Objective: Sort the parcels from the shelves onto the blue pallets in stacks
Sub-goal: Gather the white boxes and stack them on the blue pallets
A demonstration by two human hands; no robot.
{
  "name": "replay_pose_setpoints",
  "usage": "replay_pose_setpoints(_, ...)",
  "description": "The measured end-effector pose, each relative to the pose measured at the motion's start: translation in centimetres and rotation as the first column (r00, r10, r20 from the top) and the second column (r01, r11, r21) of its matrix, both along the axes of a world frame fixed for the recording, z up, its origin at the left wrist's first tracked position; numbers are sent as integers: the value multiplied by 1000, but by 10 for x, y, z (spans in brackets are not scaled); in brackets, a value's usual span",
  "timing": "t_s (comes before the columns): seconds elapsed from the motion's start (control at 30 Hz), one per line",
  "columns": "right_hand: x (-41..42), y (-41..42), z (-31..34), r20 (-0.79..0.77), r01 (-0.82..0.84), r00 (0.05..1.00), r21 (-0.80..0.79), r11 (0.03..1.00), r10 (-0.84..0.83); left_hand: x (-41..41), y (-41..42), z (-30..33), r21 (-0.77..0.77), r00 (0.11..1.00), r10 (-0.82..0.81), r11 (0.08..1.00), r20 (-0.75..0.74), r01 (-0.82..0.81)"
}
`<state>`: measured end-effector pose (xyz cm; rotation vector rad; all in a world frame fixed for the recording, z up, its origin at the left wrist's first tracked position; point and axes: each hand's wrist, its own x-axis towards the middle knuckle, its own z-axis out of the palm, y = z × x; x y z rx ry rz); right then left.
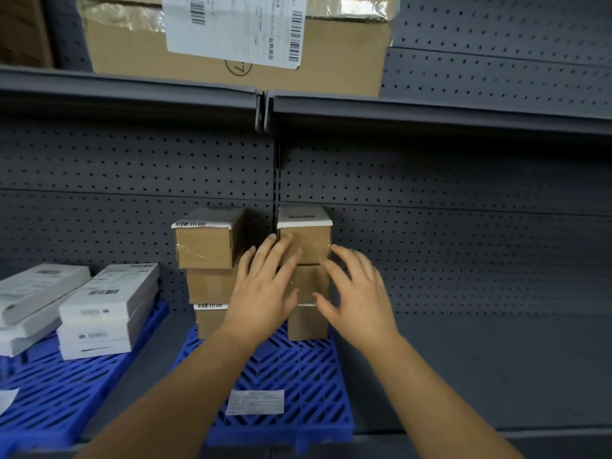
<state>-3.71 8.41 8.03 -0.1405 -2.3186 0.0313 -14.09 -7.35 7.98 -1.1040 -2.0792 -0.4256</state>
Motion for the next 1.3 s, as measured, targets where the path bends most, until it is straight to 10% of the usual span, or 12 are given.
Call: replay_pose_setpoints(1.3,-35,29,-31,80,161,975,402,901,-209,-31,21,-40,-272,969,104,948,-222,-164)
